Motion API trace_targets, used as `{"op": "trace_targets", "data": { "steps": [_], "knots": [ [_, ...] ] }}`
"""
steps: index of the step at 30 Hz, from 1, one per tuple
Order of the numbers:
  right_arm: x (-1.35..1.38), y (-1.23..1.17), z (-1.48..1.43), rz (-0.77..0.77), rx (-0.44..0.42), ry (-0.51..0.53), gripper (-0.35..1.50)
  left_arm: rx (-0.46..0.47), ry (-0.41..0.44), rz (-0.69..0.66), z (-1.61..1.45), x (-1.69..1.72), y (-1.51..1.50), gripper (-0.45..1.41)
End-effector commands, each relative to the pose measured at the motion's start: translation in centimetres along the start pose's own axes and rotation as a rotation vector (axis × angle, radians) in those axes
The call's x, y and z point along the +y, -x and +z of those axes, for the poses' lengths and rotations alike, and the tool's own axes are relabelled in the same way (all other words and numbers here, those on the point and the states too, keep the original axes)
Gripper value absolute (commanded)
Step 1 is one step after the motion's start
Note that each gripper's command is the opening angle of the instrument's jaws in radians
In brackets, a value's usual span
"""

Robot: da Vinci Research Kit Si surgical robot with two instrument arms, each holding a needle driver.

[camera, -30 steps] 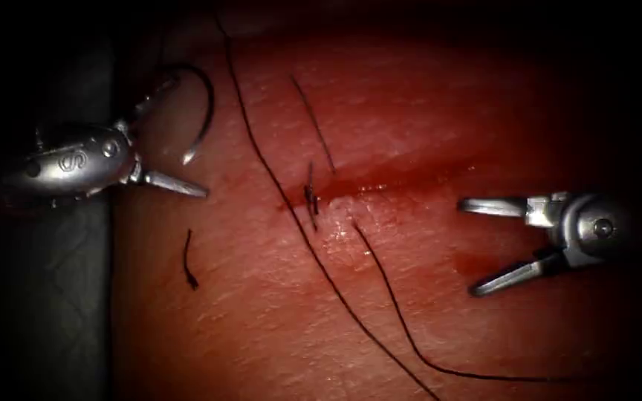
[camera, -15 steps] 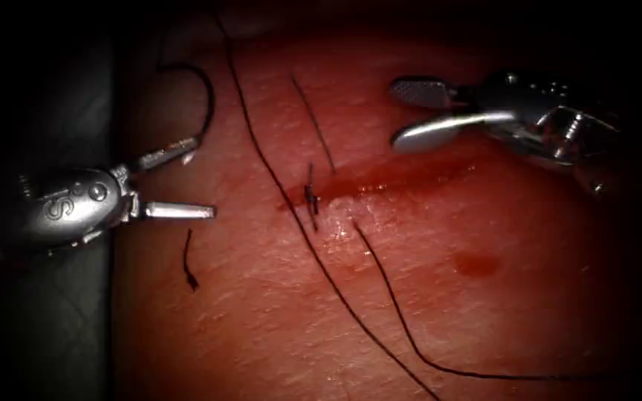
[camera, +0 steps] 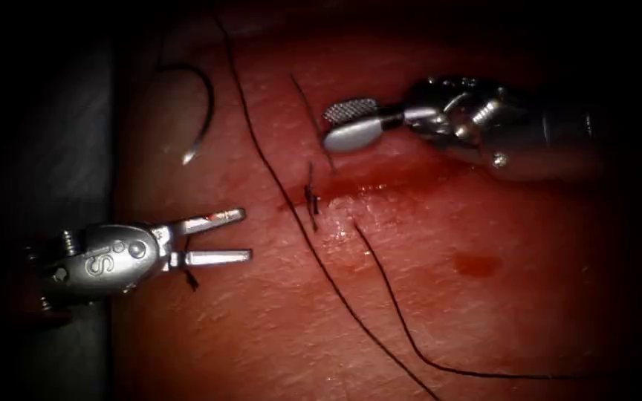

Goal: Wound Closure

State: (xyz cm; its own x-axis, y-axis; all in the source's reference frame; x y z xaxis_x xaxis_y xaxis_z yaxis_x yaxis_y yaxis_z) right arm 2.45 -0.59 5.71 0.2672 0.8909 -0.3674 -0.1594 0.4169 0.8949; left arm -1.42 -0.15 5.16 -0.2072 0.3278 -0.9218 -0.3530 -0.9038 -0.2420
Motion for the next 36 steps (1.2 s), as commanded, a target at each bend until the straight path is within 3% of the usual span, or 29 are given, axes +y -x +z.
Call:
{"op": "trace_targets", "data": {
  "steps": [1,9,16,17,18,19,20,25,36],
  "knots": [
    [0.07,0.02,0.14,0.012,0.0,-0.001,1.08,0.001,0.001,-0.001,0.06,0.04,0.07,-0.08],
    [0.25,0.02,0.3,0.024,0.005,0.017,1.13,-0.003,0.004,0.001,0.0,0.04,0.08,-0.15],
    [0.35,0.1,0.5,0.028,-0.018,0.018,0.96,-0.002,0.005,0.001,-0.01,0.07,0.06,-0.15],
    [0.36,0.11,0.5,0.027,-0.021,0.02,0.79,-0.002,0.006,0.001,-0.02,0.07,0.06,-0.17],
    [0.37,0.11,0.49,0.026,-0.031,0.02,0.44,-0.002,0.006,0.001,-0.03,0.08,0.06,-0.17],
    [0.37,0.11,0.47,0.026,-0.036,0.025,-0.06,-0.001,0.007,0.001,-0.03,0.08,0.05,-0.18],
    [0.37,0.11,0.43,0.027,-0.036,0.035,-0.35,-0.001,0.007,0.001,-0.04,0.08,0.05,-0.18],
    [0.3,0.08,0.23,0.008,0.004,0.06,-0.35,-0.001,0.009,0.001,-0.05,0.08,0.06,-0.2],
    [-0.17,0.0,0.06,-0.14,0.132,-0.012,-0.35,-0.001,0.006,0.001,-0.03,0.09,0.04,-0.2]
  ]
}}
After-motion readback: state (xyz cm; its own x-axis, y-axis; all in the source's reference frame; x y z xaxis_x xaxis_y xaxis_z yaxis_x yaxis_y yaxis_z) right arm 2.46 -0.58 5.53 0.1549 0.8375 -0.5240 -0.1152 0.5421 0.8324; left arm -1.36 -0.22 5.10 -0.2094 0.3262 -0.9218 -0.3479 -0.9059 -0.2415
